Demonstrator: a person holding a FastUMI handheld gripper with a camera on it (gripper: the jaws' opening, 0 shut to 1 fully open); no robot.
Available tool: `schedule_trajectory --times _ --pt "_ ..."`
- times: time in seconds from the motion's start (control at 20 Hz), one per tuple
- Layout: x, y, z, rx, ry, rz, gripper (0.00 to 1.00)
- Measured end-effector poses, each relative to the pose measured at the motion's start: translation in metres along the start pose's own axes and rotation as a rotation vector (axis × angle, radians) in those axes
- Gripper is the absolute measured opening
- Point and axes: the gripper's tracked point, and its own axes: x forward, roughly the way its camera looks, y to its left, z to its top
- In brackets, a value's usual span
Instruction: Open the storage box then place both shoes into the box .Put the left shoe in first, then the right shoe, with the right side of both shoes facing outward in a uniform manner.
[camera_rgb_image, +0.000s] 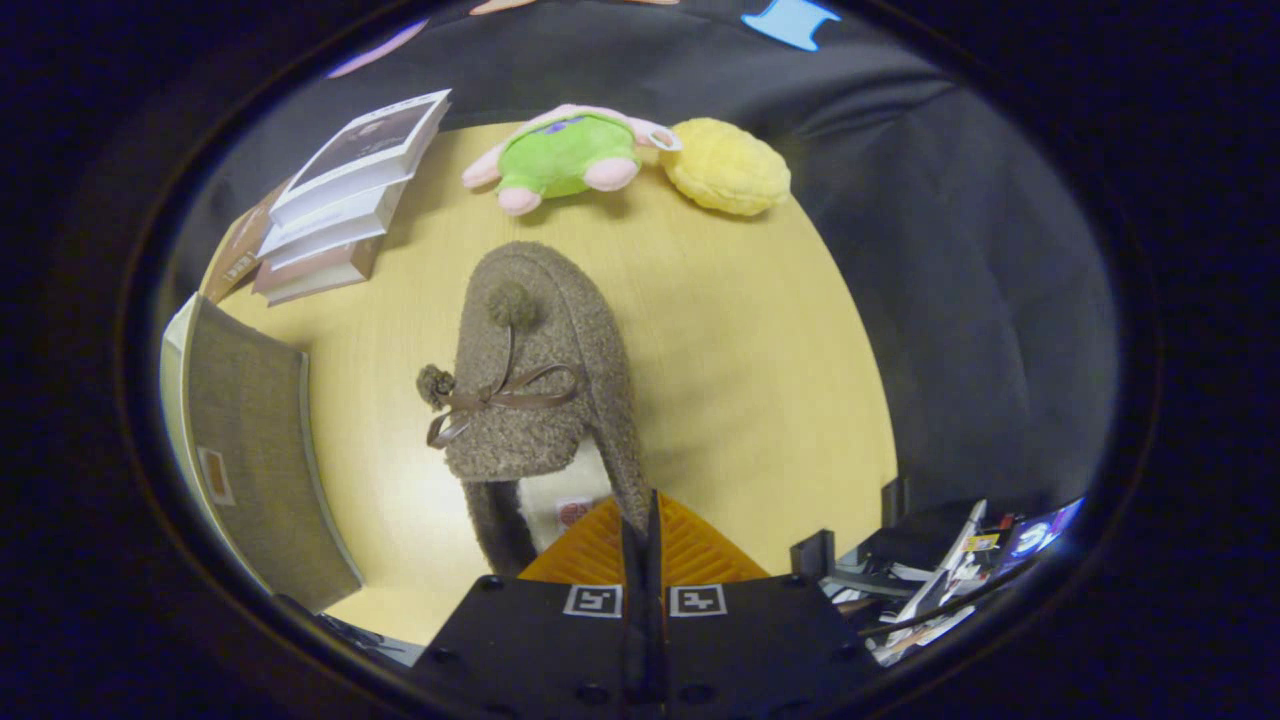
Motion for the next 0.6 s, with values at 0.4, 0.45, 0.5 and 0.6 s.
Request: schedule_trajectory --times 0.4,0.45,0.5,0.6 --pt "-0.094 0.027 0.013 0.073 -0.064 -0.067 0.04" --pt "-0.107 0.033 0.014 0.081 -0.072 -0.075 0.04" --pt "-0.121 0.046 0.018 0.085 -0.080 -0.080 0.04" --pt "-0.151 0.067 0.020 0.087 -0.097 -0.086 0.03"
